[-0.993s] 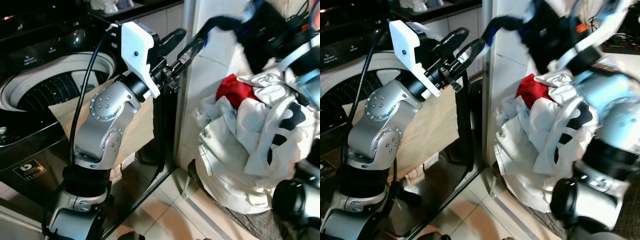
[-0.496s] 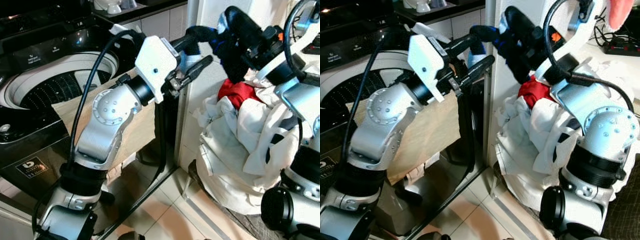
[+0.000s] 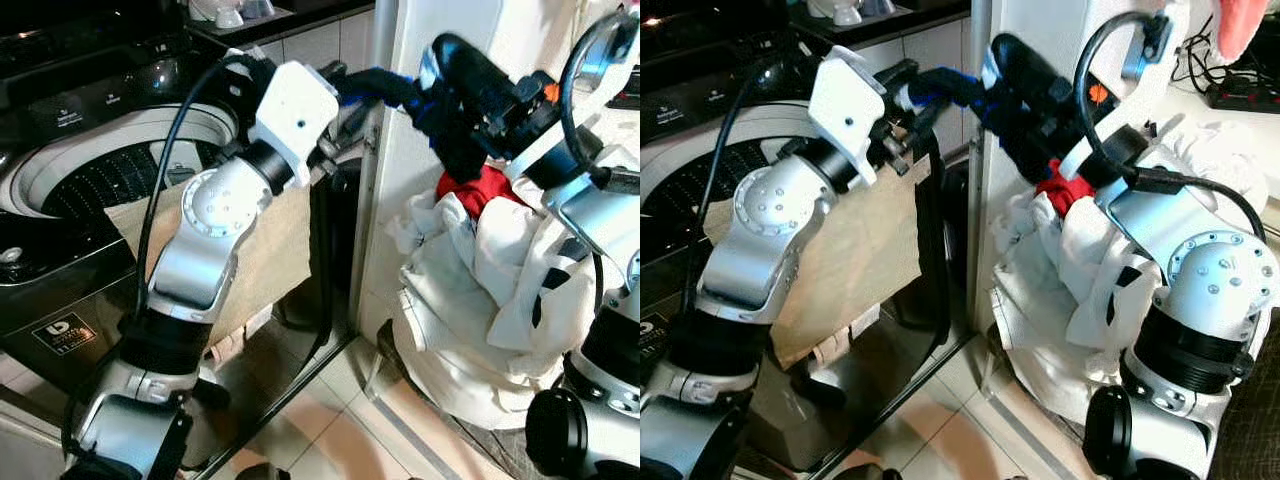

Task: Clothes washing

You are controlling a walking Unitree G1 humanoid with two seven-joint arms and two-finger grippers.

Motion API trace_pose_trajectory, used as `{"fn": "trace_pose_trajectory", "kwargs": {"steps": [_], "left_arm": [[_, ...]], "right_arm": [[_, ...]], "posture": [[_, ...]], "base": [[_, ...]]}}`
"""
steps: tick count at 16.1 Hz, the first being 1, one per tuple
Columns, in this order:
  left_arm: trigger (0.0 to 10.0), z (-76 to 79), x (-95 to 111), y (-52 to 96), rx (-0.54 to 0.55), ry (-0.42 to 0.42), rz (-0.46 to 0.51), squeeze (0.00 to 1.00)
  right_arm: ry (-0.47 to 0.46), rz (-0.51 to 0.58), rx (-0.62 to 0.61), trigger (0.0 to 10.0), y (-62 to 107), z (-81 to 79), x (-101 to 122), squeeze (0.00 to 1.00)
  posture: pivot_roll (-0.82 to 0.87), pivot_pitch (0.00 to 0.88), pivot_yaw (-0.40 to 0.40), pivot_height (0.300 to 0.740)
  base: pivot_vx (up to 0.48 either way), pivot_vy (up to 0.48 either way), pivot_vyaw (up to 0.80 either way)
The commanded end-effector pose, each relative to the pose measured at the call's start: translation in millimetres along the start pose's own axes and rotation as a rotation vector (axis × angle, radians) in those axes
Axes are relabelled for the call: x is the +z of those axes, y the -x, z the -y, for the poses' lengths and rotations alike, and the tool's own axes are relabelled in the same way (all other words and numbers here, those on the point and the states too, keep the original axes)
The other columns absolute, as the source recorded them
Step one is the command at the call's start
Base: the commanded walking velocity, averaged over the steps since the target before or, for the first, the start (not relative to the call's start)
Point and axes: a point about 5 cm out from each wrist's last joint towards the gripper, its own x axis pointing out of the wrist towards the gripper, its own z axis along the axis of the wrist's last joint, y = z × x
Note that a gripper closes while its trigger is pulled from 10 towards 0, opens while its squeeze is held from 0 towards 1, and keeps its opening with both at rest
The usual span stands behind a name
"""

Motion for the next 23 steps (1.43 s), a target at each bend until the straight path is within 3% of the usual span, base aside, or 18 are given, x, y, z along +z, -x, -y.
{"fn": "trace_pose_trajectory", "kwargs": {"steps": [1, 9, 15, 16, 17, 21, 22, 23], "left_arm": [[0.0, -6.9, 0, 0.5, 0.030, -0.020, -0.010, 0.00], [0.0, 0.2, 1, 0.8, -0.030, 0.027, 0.013, 0.00], [0.0, -12.7, -4, 1.3, 0.061, 0.033, -0.023, 0.00], [0.0, -23.5, -7, 0.4, 0.146, 0.051, -0.043, 0.00], [0.0, -33.8, -11, 0.8, 0.211, 0.049, -0.070, 0.00], [0.0, -54.3, -23, 5.3, 0.322, 0.001, -0.161, 0.00], [0.0, -93.6, -40, 4.4, 0.473, -0.111, -0.303, 0.00], [0.0, -117.7, -45, 3.5, 0.568, -0.182, -0.383, 0.00]], "right_arm": [[0.023, -0.001, 0.024, 0.0, 1.2, -7.0, 3, 0.00], [0.018, -0.006, 0.024, 0.0, 1.6, -6.6, 3, 0.00], [0.025, -0.023, 0.028, 0.0, 2.4, -8.8, -2, 0.00], [0.028, -0.042, 0.076, 10.0, 3.7, -13.4, -6, 0.86], [0.059, -0.072, 0.069, 10.0, 4.8, -14.0, -11, 1.00], [0.106, -0.101, 0.012, 10.0, 7.0, -8.4, -16, 1.00], [0.198, -0.158, -0.005, 10.0, 10.8, -7.8, -21, 0.87], [0.215, -0.199, 0.039, 10.0, 12.2, -12.8, -27, 0.00]], "posture": [[-0.06, 0.000, 0.052, 0.740], [-0.05, 0.000, 0.050, 0.740], [-0.06, 0.000, 0.054, 0.740], [-0.06, 0.000, 0.054, 0.740], [-0.06, 0.000, 0.055, 0.740], [-0.05, 0.000, 0.052, 0.740], [-0.04, 0.000, 0.042, 0.740], [-0.04, 0.000, 0.042, 0.740]], "base": [[0.000, 0.000, 0.00], [0.000, 0.000, 0.00], [0.000, 0.000, 0.00], [0.000, 0.000, 0.00], [0.000, 0.000, 0.00], [0.000, 0.000, 0.00], [0.000, 0.000, 0.00], [0.000, 0.000, 0.00]]}}
